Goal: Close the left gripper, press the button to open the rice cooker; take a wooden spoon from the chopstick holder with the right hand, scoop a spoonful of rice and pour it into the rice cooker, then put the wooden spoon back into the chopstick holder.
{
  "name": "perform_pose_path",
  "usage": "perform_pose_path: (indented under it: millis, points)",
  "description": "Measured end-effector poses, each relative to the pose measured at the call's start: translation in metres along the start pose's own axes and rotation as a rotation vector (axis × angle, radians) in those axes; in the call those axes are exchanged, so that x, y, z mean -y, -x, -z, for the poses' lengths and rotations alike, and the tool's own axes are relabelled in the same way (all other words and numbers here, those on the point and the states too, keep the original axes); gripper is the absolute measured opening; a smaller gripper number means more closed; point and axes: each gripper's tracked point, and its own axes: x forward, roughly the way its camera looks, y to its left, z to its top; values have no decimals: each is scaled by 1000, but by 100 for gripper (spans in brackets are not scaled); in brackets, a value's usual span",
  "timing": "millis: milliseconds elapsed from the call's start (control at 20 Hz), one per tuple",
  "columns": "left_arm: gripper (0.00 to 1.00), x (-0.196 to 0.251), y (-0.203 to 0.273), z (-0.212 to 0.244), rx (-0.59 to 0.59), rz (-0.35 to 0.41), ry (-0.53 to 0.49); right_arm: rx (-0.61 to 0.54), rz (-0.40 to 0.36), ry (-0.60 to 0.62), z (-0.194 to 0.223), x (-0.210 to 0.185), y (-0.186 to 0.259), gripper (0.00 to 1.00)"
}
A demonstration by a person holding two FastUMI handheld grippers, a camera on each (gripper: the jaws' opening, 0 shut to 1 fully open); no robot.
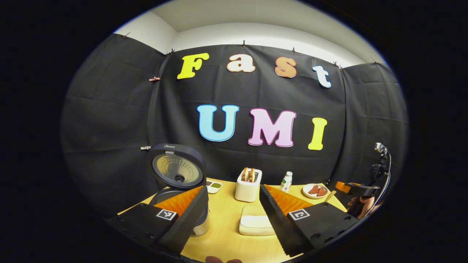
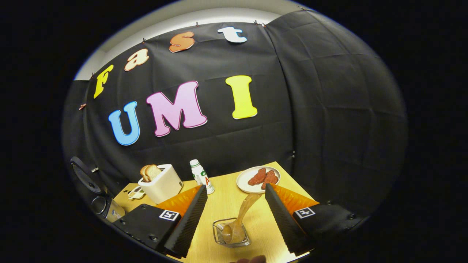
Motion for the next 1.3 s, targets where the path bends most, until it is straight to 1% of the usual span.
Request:
perform_pose_path:
  millis: [100, 200, 250, 300, 400, 650, 800, 900, 1000, 1150, 1300]
  points:
    - [95, -9, -8, -11, 21, -1, -6, 12, -15, 16, -13, -13, 22, 98]
    - [95, -21, -18, -25, 47, -9, -47, 32, -27, 9, -26, -26, 47, 98]
    - [92, -30, -23, -32, 57, -19, -65, 34, -37, 15, -28, -34, 59, 98]
    - [95, -40, -30, -37, 60, -30, -72, 29, -49, 28, -27, -40, 70, 98]
    - [95, -64, -46, -47, 55, -72, -90, 16, -61, 38, -24, -50, 87, 98]
    - [95, -113, -102, -82, 40, -136, -81, 4, -69, 51, -25, -64, 112, 99]
    - [95, -136, -141, -105, 42, -152, -75, 6, -62, 55, -30, -67, 119, 98]
    - [95, -150, -168, -111, 29, -157, -100, 5, -50, 55, -34, -68, 123, 98]
    - [95, -163, -194, -107, -7, -154, -117, -2, -39, 43, -36, -68, 128, 98]
    - [95, -184, -226, -90, -79, -157, -77, -9, -32, 3, -41, -75, 138, 98]
    - [95, -202, -250, -62, -169, -166, -51, 0, -25, 15, -46, -77, 145, 98]
